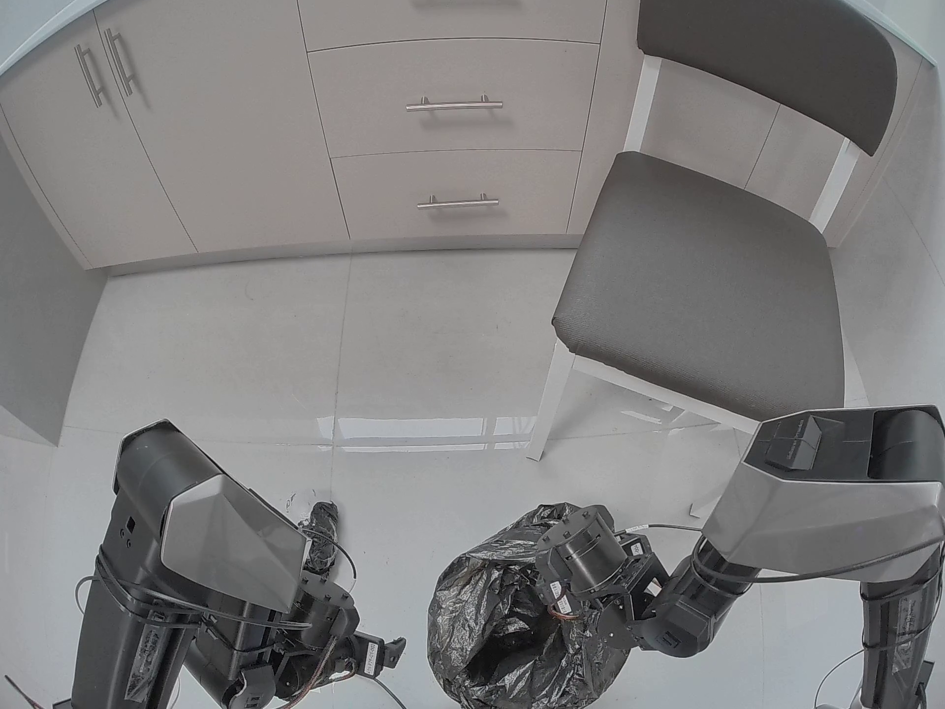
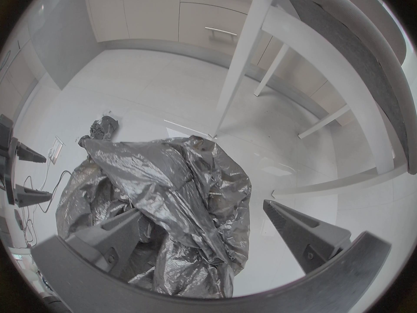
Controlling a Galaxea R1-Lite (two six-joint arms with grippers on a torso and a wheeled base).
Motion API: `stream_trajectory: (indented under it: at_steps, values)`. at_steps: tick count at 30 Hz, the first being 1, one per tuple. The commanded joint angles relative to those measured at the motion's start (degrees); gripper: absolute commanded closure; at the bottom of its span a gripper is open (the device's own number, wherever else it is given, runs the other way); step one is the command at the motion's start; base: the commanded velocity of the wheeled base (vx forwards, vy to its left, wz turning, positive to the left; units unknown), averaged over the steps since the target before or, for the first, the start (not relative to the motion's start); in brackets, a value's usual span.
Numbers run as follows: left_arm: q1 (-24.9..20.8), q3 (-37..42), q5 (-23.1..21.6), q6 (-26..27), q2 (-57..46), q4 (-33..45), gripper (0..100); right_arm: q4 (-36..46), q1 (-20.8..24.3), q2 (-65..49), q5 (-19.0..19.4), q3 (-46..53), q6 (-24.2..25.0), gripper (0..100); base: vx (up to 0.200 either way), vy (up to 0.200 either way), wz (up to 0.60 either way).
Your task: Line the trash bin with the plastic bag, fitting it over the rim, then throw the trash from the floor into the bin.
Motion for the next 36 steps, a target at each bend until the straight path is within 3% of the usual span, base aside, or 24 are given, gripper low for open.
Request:
stream_trajectory:
  at_steps: [1,14,36]
  values:
    - [0.0,0.0,0.0,-0.1,0.0,0.0,0,0.0,0.7,0.2,0.0,-1.4,0.0,0,0.000,0.000,0.00]
    - [0.0,0.0,0.0,0.0,0.0,0.0,0,0.0,-3.4,0.2,-0.1,-7.3,-2.8,0,0.000,0.000,0.00]
    - [0.0,0.0,0.0,0.0,0.0,0.0,0,-0.5,-7.4,2.9,-0.1,-10.4,-2.8,0,0.000,0.000,0.00]
